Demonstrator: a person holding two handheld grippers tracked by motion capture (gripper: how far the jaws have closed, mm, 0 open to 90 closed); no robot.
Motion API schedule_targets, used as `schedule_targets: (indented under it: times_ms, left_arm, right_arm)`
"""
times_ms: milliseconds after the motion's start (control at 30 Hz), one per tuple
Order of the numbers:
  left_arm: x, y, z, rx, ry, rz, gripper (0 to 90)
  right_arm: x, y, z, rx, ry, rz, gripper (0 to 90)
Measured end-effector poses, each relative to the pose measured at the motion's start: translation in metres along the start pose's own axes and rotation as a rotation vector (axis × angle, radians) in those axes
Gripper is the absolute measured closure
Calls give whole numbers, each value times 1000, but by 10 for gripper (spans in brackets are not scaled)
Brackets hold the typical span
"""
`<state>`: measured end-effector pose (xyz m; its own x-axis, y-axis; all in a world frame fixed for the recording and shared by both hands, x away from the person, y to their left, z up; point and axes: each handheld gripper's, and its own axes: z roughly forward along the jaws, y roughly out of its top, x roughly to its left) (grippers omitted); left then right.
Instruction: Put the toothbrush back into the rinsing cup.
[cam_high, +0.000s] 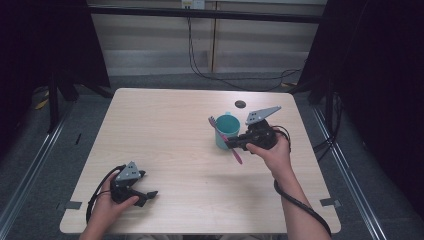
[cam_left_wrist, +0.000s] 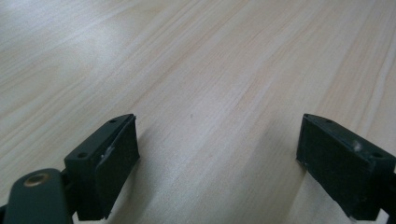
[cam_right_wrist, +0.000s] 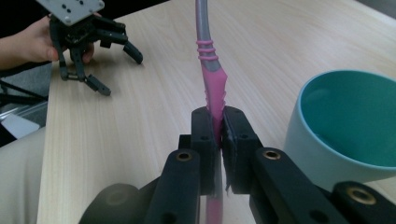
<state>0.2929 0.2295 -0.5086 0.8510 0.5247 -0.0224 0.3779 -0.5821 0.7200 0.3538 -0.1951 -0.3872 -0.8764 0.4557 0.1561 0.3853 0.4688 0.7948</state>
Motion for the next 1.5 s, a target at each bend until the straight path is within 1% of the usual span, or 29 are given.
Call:
schedule_targets:
  times_ms: [100, 133, 300, 500, 533, 567, 767, 833, 867, 967, 1067, 1167, 1267, 1333, 1433, 1500]
  left_arm:
    - [0, 0, 0, 0, 0, 0, 125]
    - [0, 0, 0, 0, 0, 0, 125]
    - [0, 0, 0, 0, -1, -1, 125]
    - [0, 0, 0, 0, 0, -2, 125]
    - [0, 0, 0, 0, 0, -1, 125]
    - [0, 0, 0, 0, 0, -1, 125]
    - [0, 0, 0, 0, -1, -1, 125]
    - [0, 0, 0, 0, 0, -1, 125]
    - [0, 0, 0, 0, 0, -1, 125]
    - [0, 0, 0, 0, 0, -1, 125]
    - [0, 0, 0, 0, 0, -1, 125]
    - [0, 0, 0, 0, 0, -2, 125]
    - [0, 0, 0, 0, 0, -2, 125]
    - [0, 0, 0, 0, 0, -2, 125]
    - [0, 0, 0, 0, 0, -2, 125]
    - [0, 0, 0, 0, 0, -2, 125]
  right_arm:
    - [-1, 0, -3, -20, -9, 13, 840]
    - [-2, 1, -6, -41, -17, 19, 840]
    - [-3, 1, -8, -60, -21, 30, 840]
    - [-5, 1, -12, -107, -30, 48, 840]
    - [-6, 1, -13, -116, -40, 50, 840]
    - [-7, 1, -13, -123, -33, 56, 840]
    - [-8, 3, -16, -141, -35, 63, 840]
    - [-8, 3, -17, -142, -43, 64, 840]
    - [-9, 4, -18, -153, -42, 67, 840]
    - [-9, 4, -19, -161, -44, 69, 840]
    - [-10, 5, -21, -166, -50, 73, 840]
    - [-12, 6, -23, -188, -63, 85, 840]
    - [-13, 7, -23, -185, -71, 84, 840]
    - [-15, 8, -25, -203, -78, 89, 840]
    - [-16, 9, -26, -213, -82, 93, 840]
    - [-18, 10, -27, -235, -81, 94, 840]
